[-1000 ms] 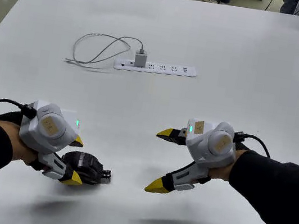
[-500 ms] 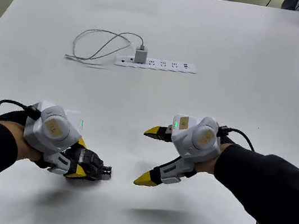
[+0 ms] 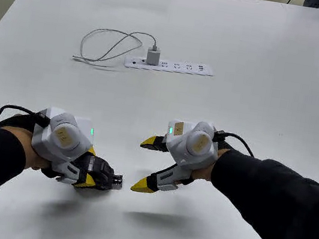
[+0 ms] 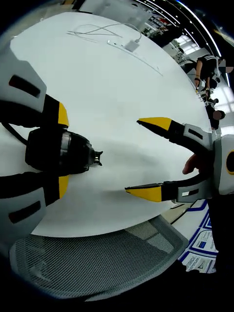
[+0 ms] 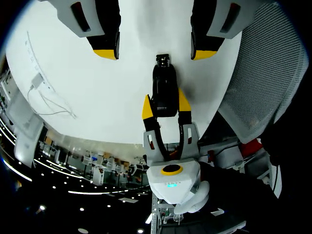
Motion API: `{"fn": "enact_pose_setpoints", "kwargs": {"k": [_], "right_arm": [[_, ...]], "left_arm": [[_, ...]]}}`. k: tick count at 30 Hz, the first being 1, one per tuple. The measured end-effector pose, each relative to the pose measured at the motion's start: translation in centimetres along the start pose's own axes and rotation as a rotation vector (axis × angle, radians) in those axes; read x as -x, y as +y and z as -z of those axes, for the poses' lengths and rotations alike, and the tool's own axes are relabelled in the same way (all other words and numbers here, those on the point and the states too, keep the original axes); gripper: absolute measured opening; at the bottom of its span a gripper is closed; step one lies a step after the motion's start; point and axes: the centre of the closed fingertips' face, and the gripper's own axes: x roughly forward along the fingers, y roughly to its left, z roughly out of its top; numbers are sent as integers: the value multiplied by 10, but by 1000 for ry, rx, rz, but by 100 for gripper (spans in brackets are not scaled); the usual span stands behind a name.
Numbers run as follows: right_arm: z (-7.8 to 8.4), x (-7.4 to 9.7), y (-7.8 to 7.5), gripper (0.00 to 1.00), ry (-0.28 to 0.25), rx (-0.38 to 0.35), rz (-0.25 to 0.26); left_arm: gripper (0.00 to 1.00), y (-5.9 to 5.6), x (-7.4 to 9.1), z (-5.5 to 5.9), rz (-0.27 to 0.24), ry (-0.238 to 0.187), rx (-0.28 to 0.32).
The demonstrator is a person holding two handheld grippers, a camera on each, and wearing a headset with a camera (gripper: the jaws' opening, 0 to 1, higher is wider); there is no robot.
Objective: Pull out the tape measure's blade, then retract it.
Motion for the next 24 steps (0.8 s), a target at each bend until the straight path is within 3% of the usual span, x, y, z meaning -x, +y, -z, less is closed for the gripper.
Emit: {"fn": "enact_pose_setpoints", "kwargs": {"k": [13,16,24], "right_arm": [[-4,-23,7,46,26,1,-40],[-4,-27,8,43,28,5,-47],[6,-37,12,33,68,3,-61]], "left_arm": [[30,-2,0,-1,21,-2,-6],[30,-2,-2,0,1,17,-25],[30,0,-1,1,1,0,-13]]}}
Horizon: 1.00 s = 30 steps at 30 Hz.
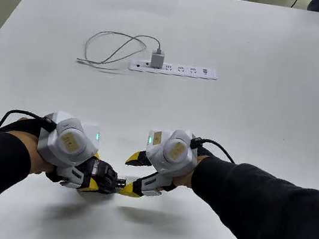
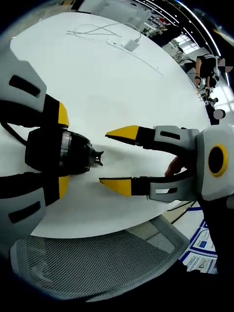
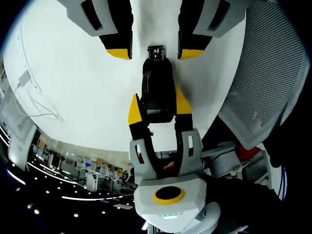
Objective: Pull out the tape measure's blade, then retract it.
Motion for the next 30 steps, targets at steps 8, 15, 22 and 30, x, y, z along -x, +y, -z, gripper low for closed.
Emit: {"fn": "enact_pose_setpoints", "kwargs": {"k": [8,15,22,30], "right_arm": [[7,-12,2,25,30,17,-7],[7,-21,1,18,52,31,-6],[7,-24,0,13,59,43,-3],[10,-26,0,12,68,44,-13]], "left_arm": [[30,0,0,0,6,4,-3],[30,0,0,1,6,3,-2],[30,-1,0,0,9,-3,0],[30,-1,0,0,16,-4,-1]]}}
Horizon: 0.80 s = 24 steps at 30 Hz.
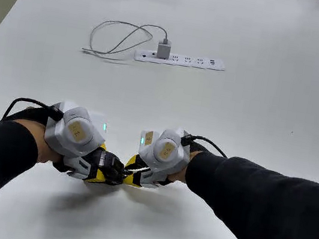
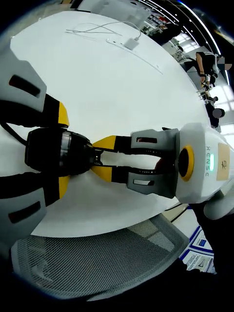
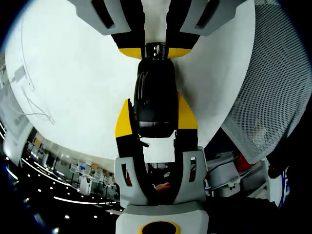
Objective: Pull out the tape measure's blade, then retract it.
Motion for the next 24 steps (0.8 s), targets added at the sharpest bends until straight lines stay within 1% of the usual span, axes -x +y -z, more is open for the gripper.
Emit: {"fn": "enact_pose_setpoints", "kwargs": {"k": [5,9,11,13,15,17,18,19,24], "right_arm": [[4,-5,1,13,18,-3,0],[4,-4,1,12,21,-15,-3],[5,-4,1,11,33,-54,-8],[5,-5,1,11,41,-37,-8],[5,-5,0,11,58,-60,-8],[5,-5,1,12,80,-25,-15],[5,-6,1,11,90,9,-14],[5,-6,1,11,90,36,-18],[5,-3,-1,10,53,9,-32]], "left_arm": [[30,0,0,0,-1,-1,4],[30,0,0,0,-1,-3,8],[30,0,0,0,1,-4,7],[30,0,0,0,2,-5,7],[30,0,0,0,3,-2,7],[30,-1,-1,0,2,0,9],[30,-1,-1,0,1,2,8],[30,0,-1,0,0,3,8],[30,0,0,1,-1,3,2]]}}
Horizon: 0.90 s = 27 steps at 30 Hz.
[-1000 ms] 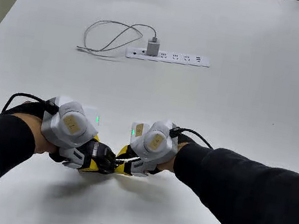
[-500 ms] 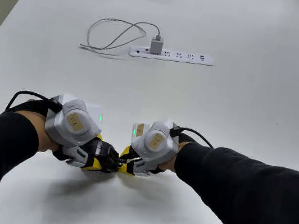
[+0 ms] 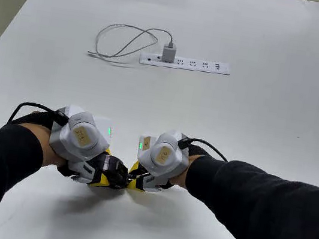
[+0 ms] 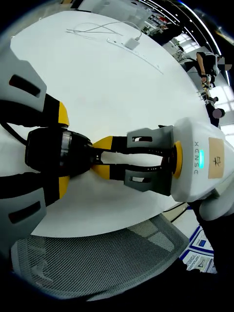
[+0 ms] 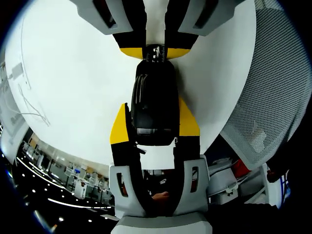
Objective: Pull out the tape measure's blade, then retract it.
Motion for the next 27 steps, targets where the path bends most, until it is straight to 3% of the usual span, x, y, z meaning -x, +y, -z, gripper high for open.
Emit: {"fn": "enact_pose_setpoints", "kwargs": {"k": [11,27], "right_arm": [[0,1,1,10,-16,-11,12],[8,6,0,10,-16,-32,2]], "left_arm": [[30,-1,0,1,-3,21,-16],[30,1,-1,1,-5,16,-5]]}}
